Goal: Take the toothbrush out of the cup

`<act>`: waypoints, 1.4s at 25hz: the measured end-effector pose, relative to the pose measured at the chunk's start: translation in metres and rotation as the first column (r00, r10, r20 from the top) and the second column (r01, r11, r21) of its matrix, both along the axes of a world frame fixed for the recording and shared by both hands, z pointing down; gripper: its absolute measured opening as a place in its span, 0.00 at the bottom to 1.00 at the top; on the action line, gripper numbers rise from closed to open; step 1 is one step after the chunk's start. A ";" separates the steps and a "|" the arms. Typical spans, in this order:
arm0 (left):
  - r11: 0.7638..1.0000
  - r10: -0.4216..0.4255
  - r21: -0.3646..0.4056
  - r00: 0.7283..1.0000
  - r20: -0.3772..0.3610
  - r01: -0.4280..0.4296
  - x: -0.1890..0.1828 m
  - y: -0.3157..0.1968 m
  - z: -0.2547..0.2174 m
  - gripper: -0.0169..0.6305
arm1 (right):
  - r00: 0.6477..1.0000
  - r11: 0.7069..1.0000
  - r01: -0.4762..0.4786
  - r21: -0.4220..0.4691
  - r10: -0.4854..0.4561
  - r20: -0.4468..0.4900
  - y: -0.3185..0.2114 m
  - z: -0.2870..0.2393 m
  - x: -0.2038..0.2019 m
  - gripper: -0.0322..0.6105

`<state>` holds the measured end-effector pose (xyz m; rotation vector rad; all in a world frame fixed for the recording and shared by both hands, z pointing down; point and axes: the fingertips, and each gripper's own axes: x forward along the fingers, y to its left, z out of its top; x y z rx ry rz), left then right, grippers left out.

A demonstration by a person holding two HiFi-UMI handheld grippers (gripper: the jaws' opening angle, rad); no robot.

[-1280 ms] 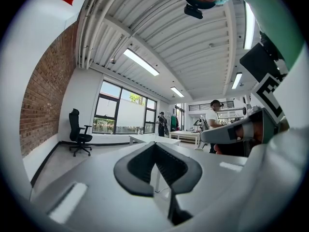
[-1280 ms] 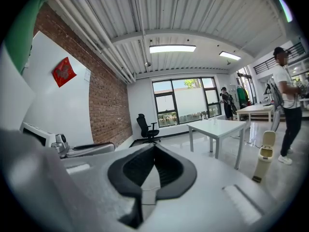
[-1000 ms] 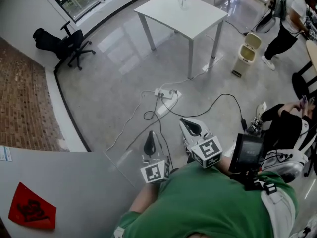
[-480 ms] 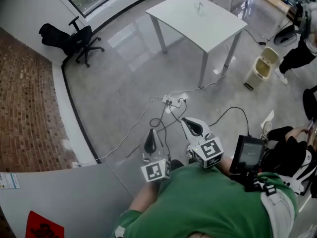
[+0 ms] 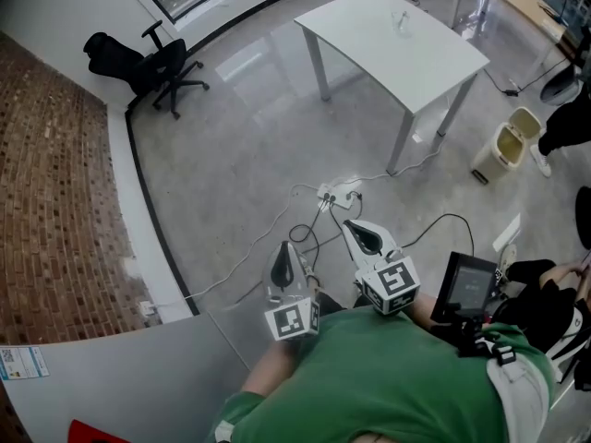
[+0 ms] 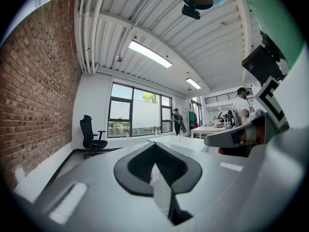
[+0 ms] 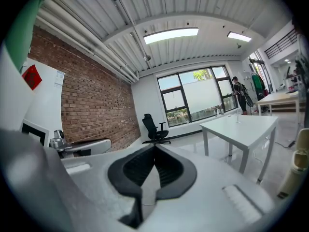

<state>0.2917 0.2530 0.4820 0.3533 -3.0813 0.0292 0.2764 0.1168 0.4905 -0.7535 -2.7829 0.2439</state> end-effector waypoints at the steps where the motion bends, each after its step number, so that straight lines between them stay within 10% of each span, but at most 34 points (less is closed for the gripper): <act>1: 1.000 -0.001 0.001 1.000 0.000 0.001 -0.007 0.003 0.002 0.04 | 1.000 1.000 0.001 0.002 -0.001 0.001 0.002 0.001 -0.007 0.05; 24: 0.996 0.077 0.049 0.996 0.037 -0.079 -0.205 0.192 -0.011 0.04 | 0.996 0.997 -0.068 0.024 0.067 0.054 0.200 -0.018 -0.200 0.05; 35: 0.991 0.099 0.090 0.995 0.018 -0.100 -0.260 0.213 -0.004 0.04 | 0.993 0.992 -0.110 0.055 0.108 0.039 0.216 -0.013 -0.254 0.05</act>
